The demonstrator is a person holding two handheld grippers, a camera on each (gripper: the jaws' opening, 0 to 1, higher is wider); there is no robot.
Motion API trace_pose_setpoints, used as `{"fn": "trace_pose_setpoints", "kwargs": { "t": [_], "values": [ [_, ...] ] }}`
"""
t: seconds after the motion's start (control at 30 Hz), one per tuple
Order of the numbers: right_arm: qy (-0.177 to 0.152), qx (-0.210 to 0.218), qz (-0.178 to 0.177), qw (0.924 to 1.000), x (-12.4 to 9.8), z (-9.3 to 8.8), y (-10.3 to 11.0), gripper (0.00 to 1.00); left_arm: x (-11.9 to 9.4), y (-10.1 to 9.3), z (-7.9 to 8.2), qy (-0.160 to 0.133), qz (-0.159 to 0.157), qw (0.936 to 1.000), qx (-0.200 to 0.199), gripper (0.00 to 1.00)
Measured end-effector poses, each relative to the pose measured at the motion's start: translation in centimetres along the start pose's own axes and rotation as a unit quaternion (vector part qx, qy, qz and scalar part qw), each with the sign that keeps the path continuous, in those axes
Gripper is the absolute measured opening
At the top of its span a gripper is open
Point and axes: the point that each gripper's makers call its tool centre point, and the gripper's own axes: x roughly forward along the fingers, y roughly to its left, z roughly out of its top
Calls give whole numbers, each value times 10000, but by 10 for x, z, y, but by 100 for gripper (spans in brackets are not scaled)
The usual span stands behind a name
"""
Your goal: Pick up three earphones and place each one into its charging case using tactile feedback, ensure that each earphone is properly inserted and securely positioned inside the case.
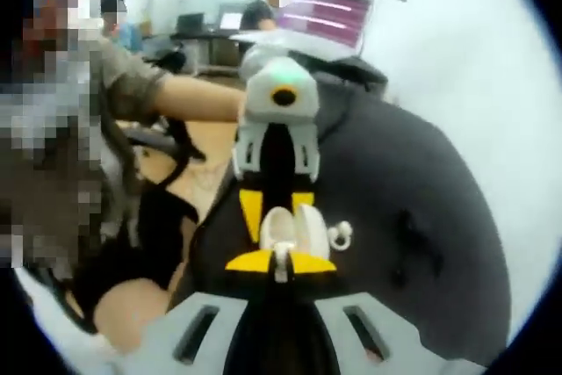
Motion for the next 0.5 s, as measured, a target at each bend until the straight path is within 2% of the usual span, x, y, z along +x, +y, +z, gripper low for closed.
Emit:
{"fn": "trace_pose_setpoints", "kwargs": {
  "t": [0.13, 0.23, 0.3, 0.37, 0.5],
  "values": [
    [-59, 194, 189, 9996, 5, -2, 1, 8, 0, -1, 0, 3, -38, 10000, -24, 17],
    [-179, 256, 264, 9992, 6, -1, 3, 8, -1, -8, 5, -146, -257, 9994, -155, 27],
    [-233, 352, 323, 9986, 5, 0, 6, 8, -2, -8, 9, -230, -337, 9985, -366, 30],
    [-233, 326, 332, 9986, 4, 1, 9, 8, -2, -6, 11, -289, -320, 9979, -483, 29],
    [-322, 284, 470, 9980, 5, 5, 16, 8, -2, -5, 12, -328, -261, 9980, -469, 19]
  ]
}}
